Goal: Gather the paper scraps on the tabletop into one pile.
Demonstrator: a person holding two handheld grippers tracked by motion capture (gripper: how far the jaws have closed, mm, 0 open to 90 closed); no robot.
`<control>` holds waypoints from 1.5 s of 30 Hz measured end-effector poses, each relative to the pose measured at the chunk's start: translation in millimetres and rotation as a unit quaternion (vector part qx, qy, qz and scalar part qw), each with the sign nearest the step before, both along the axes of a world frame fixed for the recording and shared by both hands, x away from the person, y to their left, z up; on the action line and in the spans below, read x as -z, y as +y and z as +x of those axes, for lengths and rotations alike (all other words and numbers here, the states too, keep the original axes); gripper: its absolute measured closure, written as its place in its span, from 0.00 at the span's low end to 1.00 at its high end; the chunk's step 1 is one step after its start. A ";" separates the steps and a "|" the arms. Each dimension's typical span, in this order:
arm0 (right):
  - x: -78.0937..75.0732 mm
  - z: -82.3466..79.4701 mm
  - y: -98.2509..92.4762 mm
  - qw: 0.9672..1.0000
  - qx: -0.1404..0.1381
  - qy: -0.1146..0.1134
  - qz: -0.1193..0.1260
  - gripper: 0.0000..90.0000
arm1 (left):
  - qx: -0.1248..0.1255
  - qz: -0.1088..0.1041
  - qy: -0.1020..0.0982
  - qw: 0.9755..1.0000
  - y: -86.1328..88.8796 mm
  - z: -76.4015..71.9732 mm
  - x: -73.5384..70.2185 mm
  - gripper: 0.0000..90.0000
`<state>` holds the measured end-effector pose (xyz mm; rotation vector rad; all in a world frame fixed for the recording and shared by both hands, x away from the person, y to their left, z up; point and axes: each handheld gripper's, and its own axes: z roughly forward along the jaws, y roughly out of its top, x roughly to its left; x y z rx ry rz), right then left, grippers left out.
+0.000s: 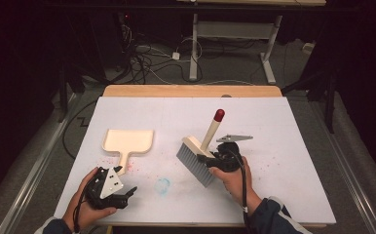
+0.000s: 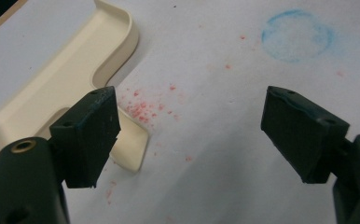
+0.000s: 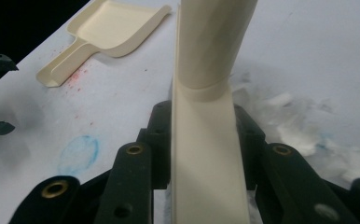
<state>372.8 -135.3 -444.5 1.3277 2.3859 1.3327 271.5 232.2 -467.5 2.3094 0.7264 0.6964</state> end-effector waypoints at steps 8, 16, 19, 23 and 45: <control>-16.6 0.1 -16.1 0.999 -0.008 -0.030 -0.009 0.75 | -0.003 0.000 -0.002 1.000 1.3 0.4 -0.9 0.21; -42.5 -16.6 -24.1 0.981 -0.155 -0.112 -0.028 0.75 | -0.002 0.005 -0.003 1.000 0.2 1.2 -0.8 0.21; -44.9 -28.1 -28.4 0.969 -0.208 -0.128 -0.047 0.75 | -0.003 0.006 -0.004 1.000 0.4 -0.1 -1.1 0.21; -39.0 -44.4 -32.7 0.950 -0.268 -0.142 -0.073 0.75 | -0.004 0.008 -0.005 1.000 1.0 -1.3 -1.2 0.21; -12.8 5.6 -38.3 0.938 -0.308 -0.139 -0.077 0.75 | 0.004 0.013 0.003 1.000 -4.4 0.9 2.6 0.21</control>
